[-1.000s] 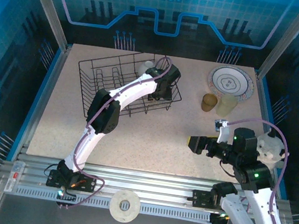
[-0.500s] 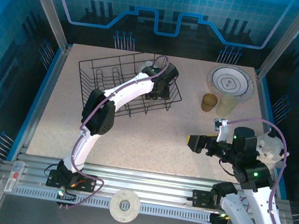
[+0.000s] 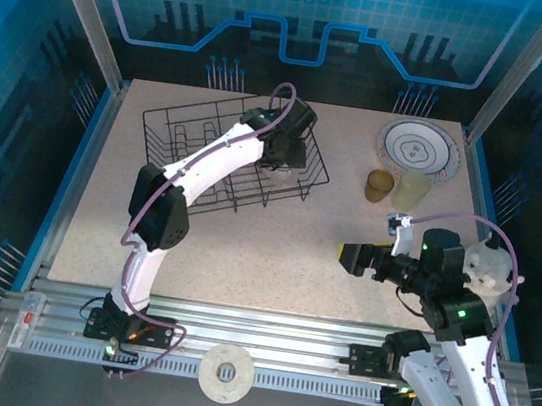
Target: Unload the mixed dishes from the dish rack
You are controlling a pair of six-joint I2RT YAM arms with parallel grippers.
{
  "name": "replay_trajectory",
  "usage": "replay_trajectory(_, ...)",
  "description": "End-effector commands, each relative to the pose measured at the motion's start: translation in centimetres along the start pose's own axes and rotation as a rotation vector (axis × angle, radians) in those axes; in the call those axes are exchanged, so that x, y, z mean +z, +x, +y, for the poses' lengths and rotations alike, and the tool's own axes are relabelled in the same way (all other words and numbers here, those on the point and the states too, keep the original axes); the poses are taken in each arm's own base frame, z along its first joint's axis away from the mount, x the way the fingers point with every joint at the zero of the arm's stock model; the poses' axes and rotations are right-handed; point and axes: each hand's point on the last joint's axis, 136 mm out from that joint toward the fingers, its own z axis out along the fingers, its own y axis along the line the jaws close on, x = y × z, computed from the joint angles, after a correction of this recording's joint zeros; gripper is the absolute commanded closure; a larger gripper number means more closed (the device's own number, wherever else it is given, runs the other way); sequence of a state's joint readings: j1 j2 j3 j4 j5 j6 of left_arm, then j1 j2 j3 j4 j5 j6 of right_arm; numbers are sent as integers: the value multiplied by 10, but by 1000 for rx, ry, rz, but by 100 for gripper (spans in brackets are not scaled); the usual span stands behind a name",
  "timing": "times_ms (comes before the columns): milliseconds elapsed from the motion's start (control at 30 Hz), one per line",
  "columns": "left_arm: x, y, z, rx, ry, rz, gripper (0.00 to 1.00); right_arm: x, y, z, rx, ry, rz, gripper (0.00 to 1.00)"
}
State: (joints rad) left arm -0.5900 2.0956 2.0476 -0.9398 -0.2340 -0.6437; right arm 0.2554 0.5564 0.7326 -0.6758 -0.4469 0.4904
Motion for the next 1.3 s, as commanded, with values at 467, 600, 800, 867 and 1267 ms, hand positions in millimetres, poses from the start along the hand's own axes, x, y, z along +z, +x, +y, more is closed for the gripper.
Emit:
replay_trajectory(467,-96,-19,6,-122,465,33,47,19,-25,22,-22,-148,-51,0)
replay_trajectory(600,-111,-14,12,-142,547,49,47,29,-34,31,-37,-202,-62,0)
replay_trajectory(800,-131,0,17,-192,695,102,47,48,-47,51,-83,-297,-68,0)
replay_trajectory(867,-140,5,16,-201,755,120,46,54,-50,55,-87,-322,-71,0)
replay_trajectory(1267,-149,42,8,-289,1002,262,46,77,-63,97,-115,-486,-82,0)
